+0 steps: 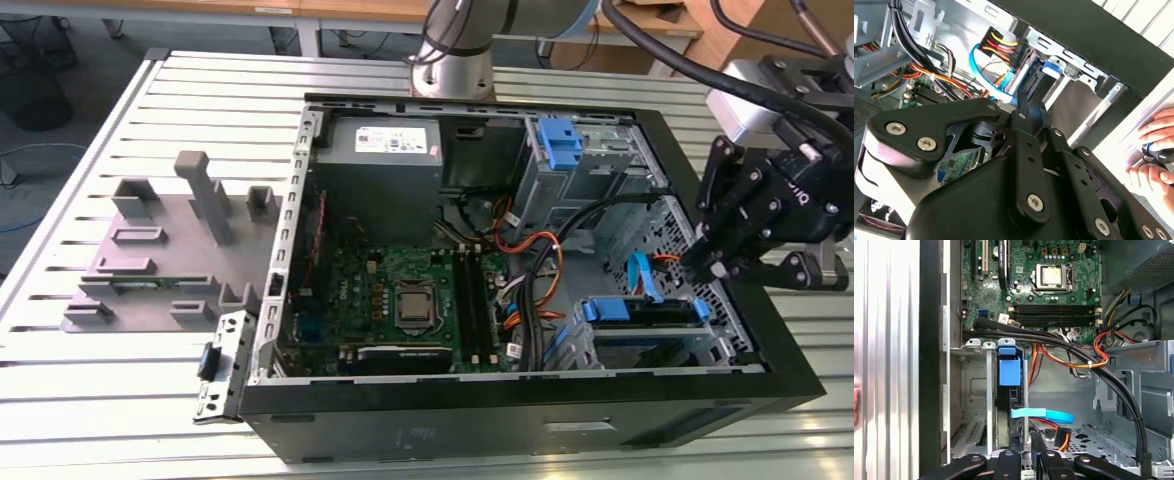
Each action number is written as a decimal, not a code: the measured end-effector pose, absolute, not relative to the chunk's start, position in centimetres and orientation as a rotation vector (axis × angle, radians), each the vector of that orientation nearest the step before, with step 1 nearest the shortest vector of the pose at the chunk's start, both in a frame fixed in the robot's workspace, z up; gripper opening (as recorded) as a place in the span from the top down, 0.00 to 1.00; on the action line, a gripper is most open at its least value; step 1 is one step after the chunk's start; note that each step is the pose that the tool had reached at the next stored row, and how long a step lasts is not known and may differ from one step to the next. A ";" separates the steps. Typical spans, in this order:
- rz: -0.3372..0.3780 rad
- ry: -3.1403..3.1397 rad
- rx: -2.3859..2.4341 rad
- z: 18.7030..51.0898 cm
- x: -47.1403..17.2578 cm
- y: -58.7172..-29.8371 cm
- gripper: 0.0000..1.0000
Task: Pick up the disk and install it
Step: 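Insert the second disk wire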
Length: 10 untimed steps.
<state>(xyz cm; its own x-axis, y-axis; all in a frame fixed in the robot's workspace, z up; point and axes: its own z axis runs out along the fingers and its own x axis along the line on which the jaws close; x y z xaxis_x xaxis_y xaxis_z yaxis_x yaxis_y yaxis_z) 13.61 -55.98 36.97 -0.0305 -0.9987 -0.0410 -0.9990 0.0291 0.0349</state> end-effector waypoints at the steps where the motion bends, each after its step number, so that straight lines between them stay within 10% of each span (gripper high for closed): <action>1: 0.084 2.250 -2.184 36.9 13.7 -55.8 0.76; 10: 0.084 2.250 -2.184 36.1 14.4 -54.4 0.76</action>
